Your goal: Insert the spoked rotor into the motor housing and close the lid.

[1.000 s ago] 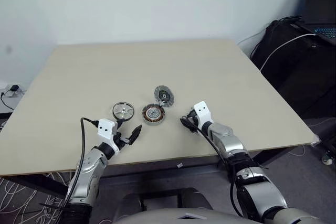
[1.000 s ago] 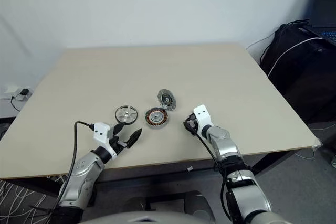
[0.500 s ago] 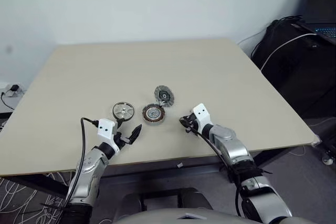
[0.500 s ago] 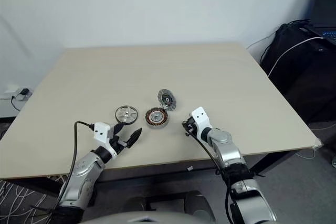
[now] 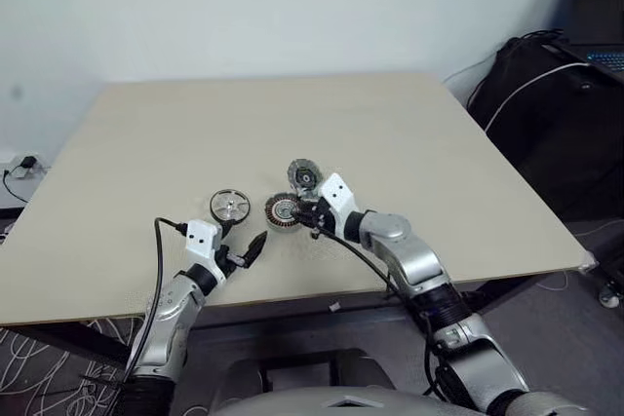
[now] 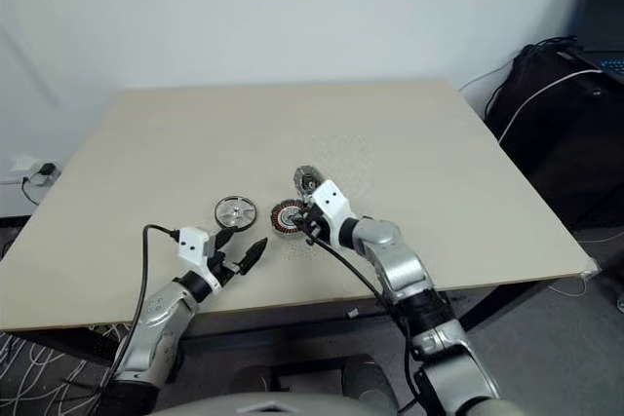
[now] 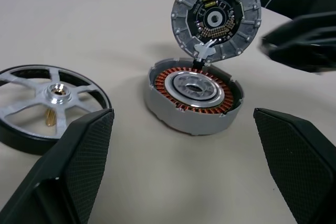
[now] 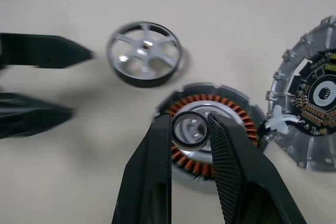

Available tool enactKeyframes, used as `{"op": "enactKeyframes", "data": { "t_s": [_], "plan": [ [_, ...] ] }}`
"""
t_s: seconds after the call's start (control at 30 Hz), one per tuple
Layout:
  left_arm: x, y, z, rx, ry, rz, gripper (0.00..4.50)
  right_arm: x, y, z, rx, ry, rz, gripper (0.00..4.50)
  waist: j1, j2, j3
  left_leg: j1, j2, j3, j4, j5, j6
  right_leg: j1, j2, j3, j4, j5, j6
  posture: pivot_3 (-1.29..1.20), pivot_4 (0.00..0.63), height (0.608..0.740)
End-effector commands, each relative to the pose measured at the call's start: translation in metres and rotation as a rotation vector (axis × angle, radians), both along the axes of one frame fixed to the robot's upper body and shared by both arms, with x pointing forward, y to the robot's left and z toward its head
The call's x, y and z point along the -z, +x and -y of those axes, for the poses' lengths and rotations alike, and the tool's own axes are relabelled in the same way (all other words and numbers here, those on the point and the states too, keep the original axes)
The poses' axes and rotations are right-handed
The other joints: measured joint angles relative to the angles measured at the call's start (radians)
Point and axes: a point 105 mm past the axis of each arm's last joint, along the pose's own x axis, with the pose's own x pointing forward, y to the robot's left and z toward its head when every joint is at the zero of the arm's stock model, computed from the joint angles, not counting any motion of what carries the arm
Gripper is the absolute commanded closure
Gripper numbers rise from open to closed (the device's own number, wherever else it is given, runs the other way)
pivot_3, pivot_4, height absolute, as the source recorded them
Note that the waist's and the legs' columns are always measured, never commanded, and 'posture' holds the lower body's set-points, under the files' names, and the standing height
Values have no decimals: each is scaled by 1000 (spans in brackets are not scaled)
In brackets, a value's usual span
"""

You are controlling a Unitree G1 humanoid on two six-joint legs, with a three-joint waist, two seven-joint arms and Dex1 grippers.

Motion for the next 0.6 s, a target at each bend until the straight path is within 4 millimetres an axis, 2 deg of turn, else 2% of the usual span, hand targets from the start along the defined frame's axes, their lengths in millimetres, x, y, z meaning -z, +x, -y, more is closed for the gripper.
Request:
{"op": "enactKeyframes", "data": {
  "t_s": [0.03, 0.37, 0.6],
  "plan": [
    [-9, 4, 2, 4, -2, 47, 0, -5, 14, 0, 42, -23, 64, 3773, 2, 0, 0, 0, 0, 0, 0, 0, 0, 0, 0, 0, 0, 0, 0, 0, 0, 740],
    [-13, 5, 5, 7, -6, 55, 0, 4, 34, -14, 67, -59, 66, 3773, -9, 0, 0, -1, 0, 0, 0, 0, 0, 3, 1, 0, 2, 0, 0, 0, 0, 740],
    [-16, 6, 5, 5, -5, 59, 0, 7, 38, -24, 46, -66, 52, 3773, -11, 0, 0, -1, 0, 0, 0, 0, 0, 4, 0, 0, 2, 0, 0, 0, 0, 740]
  ]
}}
